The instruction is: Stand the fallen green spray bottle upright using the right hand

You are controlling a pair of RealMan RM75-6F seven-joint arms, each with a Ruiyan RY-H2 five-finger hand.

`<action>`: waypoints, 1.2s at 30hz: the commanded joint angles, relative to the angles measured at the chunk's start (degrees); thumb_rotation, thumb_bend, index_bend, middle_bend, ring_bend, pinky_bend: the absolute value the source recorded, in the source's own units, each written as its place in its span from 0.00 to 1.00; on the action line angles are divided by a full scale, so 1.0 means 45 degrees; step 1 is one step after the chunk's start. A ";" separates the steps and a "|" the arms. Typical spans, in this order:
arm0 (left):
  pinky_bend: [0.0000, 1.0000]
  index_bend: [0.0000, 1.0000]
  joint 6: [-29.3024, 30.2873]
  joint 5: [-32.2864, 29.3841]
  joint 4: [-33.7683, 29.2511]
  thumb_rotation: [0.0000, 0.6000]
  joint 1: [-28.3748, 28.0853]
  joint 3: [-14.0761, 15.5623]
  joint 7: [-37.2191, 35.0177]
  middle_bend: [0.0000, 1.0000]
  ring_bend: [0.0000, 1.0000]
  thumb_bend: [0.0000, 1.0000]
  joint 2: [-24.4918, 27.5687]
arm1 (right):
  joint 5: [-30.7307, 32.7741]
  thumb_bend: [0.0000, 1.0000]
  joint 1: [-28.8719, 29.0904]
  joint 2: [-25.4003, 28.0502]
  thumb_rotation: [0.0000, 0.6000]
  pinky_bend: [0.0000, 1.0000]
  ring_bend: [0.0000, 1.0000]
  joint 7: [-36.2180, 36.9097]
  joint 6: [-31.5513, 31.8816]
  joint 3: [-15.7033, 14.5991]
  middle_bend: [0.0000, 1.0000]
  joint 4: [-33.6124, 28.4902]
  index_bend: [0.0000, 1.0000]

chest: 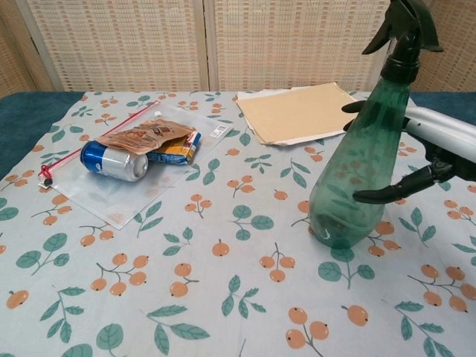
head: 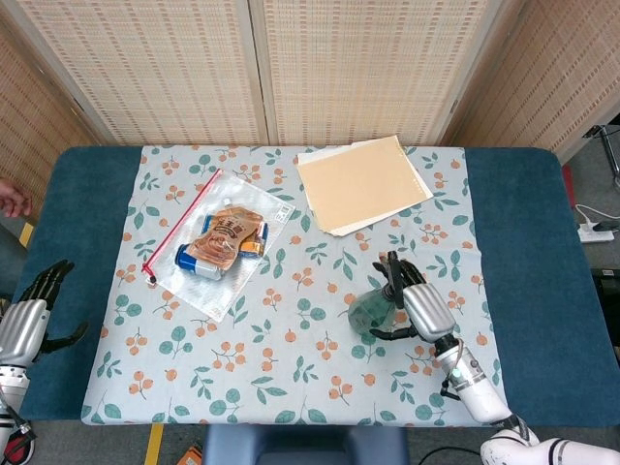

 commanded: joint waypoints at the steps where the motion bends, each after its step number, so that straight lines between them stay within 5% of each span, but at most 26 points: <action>1: 0.16 0.00 0.0009 0.0001 -0.0002 1.00 0.0005 0.0002 0.0007 0.00 0.03 0.26 -0.0001 | 0.0372 0.00 -0.0021 0.0377 1.00 0.00 0.00 -0.0378 -0.0350 -0.0018 0.09 -0.0419 0.00; 12: 0.16 0.00 -0.0036 -0.0075 0.0008 1.00 -0.0008 -0.0011 0.0075 0.00 0.03 0.26 -0.0027 | 0.1054 0.00 -0.0088 0.1283 1.00 0.00 0.00 -0.1352 -0.0855 -0.0073 0.02 -0.1389 0.00; 24: 0.16 0.00 -0.0022 -0.0090 -0.0012 1.00 -0.0029 -0.0027 0.0257 0.00 0.03 0.26 -0.0057 | 0.3293 0.00 -0.0524 0.6686 1.00 0.00 0.00 -0.6380 -0.1165 -0.1375 0.00 -0.5220 0.00; 28: 0.16 0.00 -0.0007 -0.0188 -0.0022 1.00 0.0001 -0.0047 0.0309 0.00 0.03 0.26 -0.0071 | 0.3113 0.00 -0.1193 0.6369 1.00 0.00 0.00 -0.6034 0.0375 -0.1079 0.00 -0.3883 0.00; 36: 0.16 0.00 -0.0045 -0.0396 -0.0154 1.00 -0.0048 -0.0175 0.0503 0.00 0.03 0.26 -0.0113 | 0.1243 0.06 -0.2103 0.4802 1.00 0.00 0.00 -0.1210 0.2544 -0.0005 0.03 -0.0266 0.05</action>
